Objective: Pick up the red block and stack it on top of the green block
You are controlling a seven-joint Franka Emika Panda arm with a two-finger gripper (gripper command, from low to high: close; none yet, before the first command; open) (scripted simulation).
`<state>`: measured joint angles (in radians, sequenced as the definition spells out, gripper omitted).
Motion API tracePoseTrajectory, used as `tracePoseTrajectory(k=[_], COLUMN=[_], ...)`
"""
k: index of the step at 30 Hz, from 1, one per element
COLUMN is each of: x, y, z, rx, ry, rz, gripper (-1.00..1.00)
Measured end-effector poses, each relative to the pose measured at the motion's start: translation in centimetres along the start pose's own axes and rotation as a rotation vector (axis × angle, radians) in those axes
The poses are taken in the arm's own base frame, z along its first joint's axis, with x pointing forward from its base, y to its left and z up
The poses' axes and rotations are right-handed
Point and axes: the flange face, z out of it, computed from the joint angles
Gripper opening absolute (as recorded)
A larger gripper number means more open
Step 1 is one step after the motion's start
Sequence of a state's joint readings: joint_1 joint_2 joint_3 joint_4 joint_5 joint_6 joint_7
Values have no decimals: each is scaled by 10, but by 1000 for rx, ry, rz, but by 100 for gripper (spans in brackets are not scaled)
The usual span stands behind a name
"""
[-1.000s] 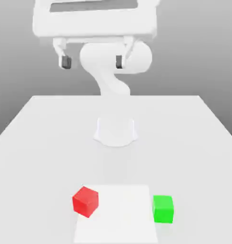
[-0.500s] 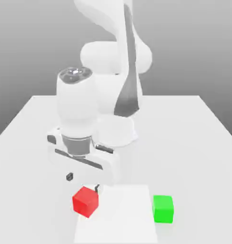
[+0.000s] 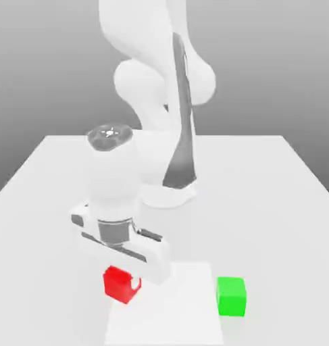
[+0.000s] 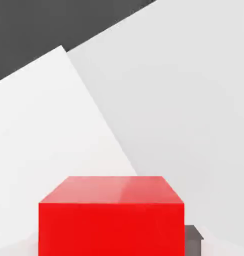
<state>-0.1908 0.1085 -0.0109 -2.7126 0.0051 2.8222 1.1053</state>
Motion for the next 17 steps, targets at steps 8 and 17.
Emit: tracePoseTrajectory(k=[8,17], x=[-189,-199], y=[-61,-64], z=[-49,4], rx=[0,0], ry=[-2,0], rz=[-485,-509], gripper=[-100,100])
